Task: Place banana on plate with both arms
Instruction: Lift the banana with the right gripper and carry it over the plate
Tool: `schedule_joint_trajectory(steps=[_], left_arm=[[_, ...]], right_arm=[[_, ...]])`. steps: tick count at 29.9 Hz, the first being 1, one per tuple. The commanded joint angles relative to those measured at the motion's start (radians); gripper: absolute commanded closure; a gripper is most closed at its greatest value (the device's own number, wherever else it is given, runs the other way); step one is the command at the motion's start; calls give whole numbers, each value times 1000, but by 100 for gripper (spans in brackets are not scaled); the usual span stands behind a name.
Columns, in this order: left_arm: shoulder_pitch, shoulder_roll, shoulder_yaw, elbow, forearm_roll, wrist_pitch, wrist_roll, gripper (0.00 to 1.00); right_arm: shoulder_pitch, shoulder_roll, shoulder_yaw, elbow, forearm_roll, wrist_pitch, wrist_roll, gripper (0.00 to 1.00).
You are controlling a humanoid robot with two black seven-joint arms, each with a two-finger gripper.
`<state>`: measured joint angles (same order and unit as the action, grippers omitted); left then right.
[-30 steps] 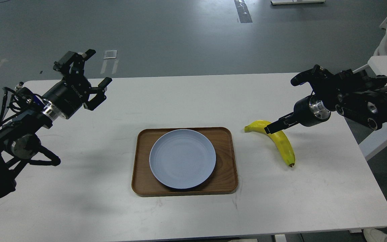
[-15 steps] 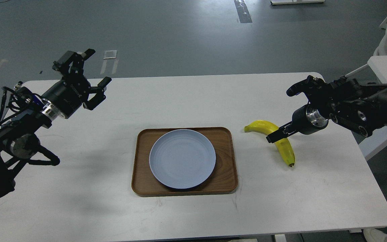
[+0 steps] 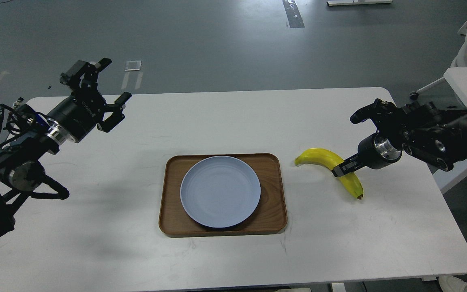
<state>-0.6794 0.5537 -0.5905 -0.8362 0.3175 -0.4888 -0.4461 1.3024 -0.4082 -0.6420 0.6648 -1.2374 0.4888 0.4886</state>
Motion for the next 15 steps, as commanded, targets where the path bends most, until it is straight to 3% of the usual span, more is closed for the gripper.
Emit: schedule_joint_trajectory(steps=[1,9,15], left_arm=[[0,0,0,0,0,0,0,2],[-3,-1,-2,-1,0,0,1,2],[-5,0,-6,-1,0,0,1,2]], right_arm=[[63,-40,8,35,4,0,0,85],[190,-78,94,176,16,0,0,84],[189,28,114,233,133,0,0,83]])
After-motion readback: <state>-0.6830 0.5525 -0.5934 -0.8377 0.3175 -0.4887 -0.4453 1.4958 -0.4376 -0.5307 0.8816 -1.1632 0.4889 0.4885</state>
